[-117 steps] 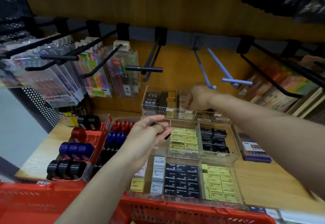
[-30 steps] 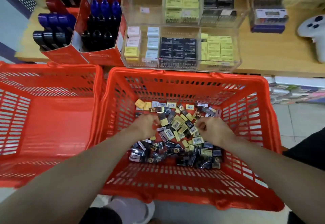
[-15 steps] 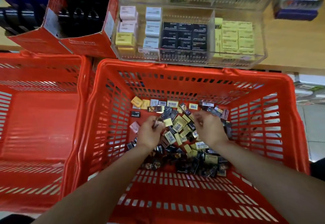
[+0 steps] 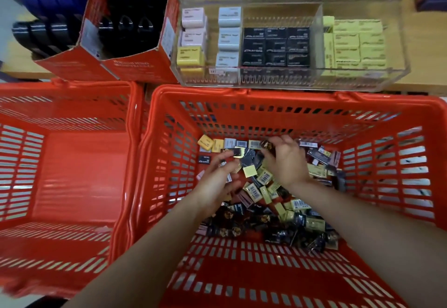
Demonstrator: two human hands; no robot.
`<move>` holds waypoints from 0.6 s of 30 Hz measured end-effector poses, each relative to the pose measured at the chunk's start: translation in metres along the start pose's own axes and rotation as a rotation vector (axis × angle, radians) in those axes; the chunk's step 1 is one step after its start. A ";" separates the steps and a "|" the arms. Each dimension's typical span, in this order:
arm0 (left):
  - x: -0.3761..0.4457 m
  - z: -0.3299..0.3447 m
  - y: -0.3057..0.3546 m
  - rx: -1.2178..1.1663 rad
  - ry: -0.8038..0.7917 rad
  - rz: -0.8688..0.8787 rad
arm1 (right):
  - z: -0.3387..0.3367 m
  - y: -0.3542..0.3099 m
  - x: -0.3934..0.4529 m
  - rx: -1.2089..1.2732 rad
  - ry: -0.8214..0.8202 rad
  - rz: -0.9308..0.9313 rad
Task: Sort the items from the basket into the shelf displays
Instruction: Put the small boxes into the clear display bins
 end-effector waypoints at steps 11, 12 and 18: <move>0.003 -0.034 -0.006 -0.203 0.237 0.022 | 0.013 -0.060 -0.012 0.157 -0.156 -0.224; 0.004 -0.042 -0.007 -0.135 0.276 0.008 | 0.016 -0.060 -0.004 0.044 -0.141 -0.214; 0.004 -0.046 -0.007 -0.028 0.276 0.014 | 0.035 -0.073 0.028 -0.328 -0.099 -0.080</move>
Point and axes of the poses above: each hand's wrist, its own x-axis towards the middle knuckle, its own z-axis out of the palm, y = z × x, the point moved 6 cm from there along x, towards the middle knuckle, and after that the axes turned 14 degrees about -y, right-handed, at the moved point
